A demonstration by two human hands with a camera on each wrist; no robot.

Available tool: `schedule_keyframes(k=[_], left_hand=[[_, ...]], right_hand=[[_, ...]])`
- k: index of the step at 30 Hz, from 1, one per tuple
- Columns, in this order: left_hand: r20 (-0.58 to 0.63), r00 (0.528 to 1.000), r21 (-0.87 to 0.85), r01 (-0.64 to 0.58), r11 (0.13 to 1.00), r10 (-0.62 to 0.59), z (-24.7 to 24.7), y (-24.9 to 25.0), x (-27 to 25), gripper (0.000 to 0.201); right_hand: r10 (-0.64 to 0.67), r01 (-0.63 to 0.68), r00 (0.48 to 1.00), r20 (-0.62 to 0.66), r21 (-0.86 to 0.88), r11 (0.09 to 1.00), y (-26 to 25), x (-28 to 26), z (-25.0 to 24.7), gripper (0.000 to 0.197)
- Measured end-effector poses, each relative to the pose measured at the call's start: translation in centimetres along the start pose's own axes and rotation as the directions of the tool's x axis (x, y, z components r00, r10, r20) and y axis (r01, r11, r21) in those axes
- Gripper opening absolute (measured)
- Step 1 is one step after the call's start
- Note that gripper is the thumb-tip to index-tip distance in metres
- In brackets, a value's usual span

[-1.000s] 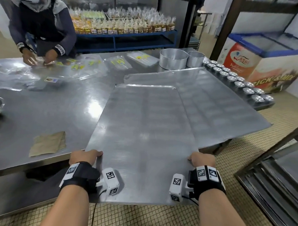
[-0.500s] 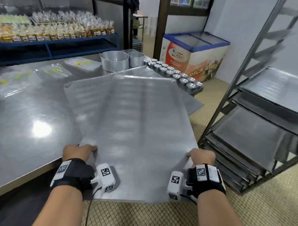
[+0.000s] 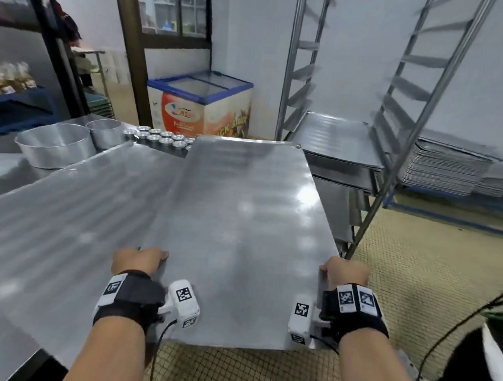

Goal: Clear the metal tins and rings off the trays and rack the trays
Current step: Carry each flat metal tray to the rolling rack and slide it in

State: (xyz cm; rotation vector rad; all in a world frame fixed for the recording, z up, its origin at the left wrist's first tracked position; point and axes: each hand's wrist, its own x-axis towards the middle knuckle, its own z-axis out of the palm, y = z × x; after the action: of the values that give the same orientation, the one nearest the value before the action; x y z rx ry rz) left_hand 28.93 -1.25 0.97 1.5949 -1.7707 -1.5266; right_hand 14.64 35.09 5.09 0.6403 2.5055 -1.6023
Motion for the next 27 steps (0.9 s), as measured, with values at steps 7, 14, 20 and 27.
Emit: schedule_keyframes(k=[7, 14, 20, 27], left_hand=[[0.163, 0.981, 0.025, -0.115, 0.993, 0.109, 3.9, 4.7, -0.1, 0.029], [0.286, 0.934, 0.073, -0.245, 0.967, 0.214, 8.2, 7.8, -1.4, 0.033], [0.326, 0.913, 0.006, -0.261, 0.965, 0.245, 12.5, 9.9, -3.6, 0.021], [0.325, 0.916, 0.025, -0.255, 0.967, 0.233, 18.8, 13.1, -4.0, 0.034]], right_hand=[[0.184, -0.147, 0.974, -0.132, 0.25, 0.957, 0.3, -1.1, -3.1, 0.002], [0.281, -0.194, 0.944, -0.172, 0.401, 0.896, 0.7, -1.4, -6.1, 0.018], [0.359, -0.218, 0.902, -0.241, 0.462, 0.859, 0.4, 0.9, -8.4, 0.023], [0.328, -0.207, 0.904, -0.276, 0.388, 0.898, -0.9, 8.5, -9.6, 0.018]])
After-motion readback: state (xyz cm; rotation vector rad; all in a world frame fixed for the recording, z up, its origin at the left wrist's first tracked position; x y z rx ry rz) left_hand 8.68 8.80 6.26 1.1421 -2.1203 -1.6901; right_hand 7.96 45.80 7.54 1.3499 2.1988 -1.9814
